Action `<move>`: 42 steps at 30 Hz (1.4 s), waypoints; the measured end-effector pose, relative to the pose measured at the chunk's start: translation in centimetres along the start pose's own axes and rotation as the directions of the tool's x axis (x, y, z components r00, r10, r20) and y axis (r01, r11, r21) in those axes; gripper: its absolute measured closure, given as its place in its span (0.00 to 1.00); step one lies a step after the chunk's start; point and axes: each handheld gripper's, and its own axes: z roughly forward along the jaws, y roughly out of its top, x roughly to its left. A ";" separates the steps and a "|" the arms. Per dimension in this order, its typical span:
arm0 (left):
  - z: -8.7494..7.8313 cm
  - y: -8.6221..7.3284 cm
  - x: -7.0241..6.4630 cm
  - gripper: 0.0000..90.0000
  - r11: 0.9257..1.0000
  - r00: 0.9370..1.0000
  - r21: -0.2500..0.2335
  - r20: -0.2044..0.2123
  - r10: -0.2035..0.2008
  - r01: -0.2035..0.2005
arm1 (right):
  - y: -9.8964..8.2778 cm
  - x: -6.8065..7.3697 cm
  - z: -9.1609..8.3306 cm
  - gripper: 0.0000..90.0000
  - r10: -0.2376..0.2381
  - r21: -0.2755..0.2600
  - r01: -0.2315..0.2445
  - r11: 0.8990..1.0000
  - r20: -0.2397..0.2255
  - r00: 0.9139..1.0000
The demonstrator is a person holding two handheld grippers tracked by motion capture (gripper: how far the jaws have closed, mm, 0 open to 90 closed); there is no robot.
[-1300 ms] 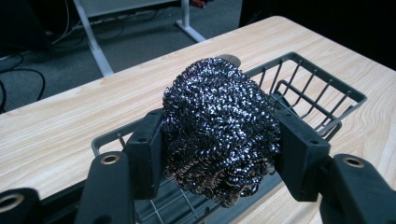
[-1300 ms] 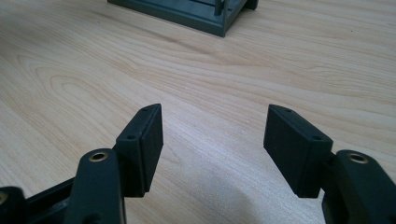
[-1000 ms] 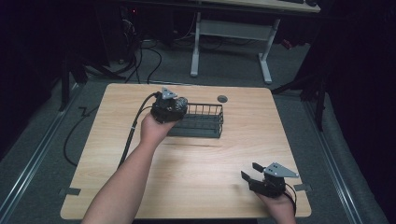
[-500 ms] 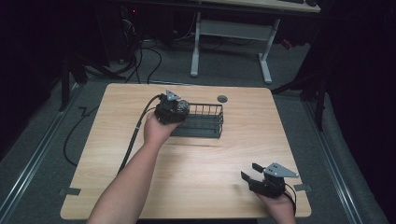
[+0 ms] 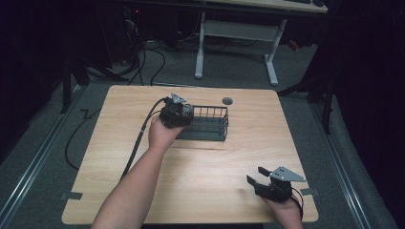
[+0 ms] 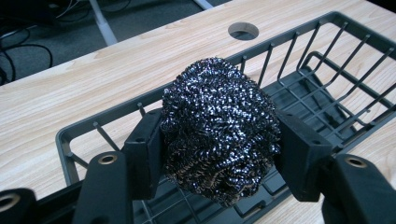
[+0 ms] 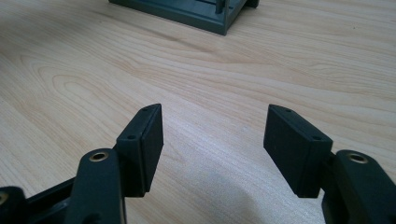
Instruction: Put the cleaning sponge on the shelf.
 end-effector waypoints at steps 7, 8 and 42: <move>0.2 -0.1 -0.2 0.45 1.000 1.000 0.004 0.011 -0.001 0.001 | 0.0 0.1 0.0 0.42 -0.003 0.000 0.003 1.000 -0.001 1.000; 0.3 -0.1 -0.3 0.45 1.000 1.000 0.002 0.013 -0.003 0.003 | 0.0 0.0 0.0 0.42 -0.003 0.002 0.003 1.000 0.000 1.000; -2.4 -0.3 0.1 0.30 0.997 0.999 -0.056 0.029 -0.042 0.044 | 0.1 0.1 -0.1 0.42 -0.004 -0.001 0.004 1.000 0.013 1.000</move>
